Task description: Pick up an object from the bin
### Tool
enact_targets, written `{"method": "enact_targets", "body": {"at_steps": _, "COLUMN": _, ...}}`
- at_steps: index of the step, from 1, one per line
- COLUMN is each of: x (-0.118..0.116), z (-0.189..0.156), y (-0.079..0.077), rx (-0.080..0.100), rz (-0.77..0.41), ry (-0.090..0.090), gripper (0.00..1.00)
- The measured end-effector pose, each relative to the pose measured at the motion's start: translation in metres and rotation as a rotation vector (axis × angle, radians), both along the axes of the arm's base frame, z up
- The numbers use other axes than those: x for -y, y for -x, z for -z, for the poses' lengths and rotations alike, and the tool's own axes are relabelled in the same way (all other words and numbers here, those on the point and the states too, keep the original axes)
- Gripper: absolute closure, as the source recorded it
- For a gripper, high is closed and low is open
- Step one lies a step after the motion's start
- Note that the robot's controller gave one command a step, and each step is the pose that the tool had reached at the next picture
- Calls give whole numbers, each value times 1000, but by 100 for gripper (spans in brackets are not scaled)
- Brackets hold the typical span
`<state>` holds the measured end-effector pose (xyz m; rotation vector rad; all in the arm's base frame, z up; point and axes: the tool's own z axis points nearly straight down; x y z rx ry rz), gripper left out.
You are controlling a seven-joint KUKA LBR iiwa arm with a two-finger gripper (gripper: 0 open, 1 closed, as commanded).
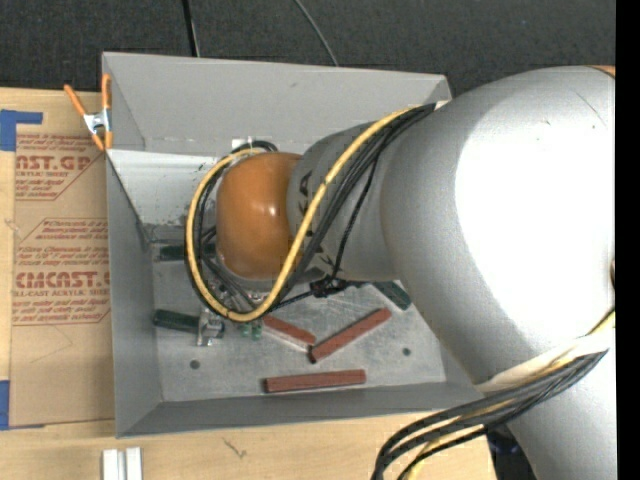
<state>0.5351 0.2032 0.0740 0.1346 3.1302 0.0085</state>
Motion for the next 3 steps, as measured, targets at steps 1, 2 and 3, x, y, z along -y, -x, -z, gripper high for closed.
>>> {"method": "enact_targets", "body": {"at_steps": 1, "x": 0, "z": 0, "y": 0, "rx": 0, "rz": 0, "ry": 0, "gripper": 100}}
{"method": "enact_targets", "body": {"at_steps": 2, "x": 5, "z": -193, "y": 5, "rx": 0, "rz": -164, "ry": 4, "gripper": 100}}
{"method": "enact_targets", "body": {"at_steps": 3, "x": 5, "z": -189, "y": 5, "rx": -6, "rz": -163, "ry": 5, "gripper": 0}}
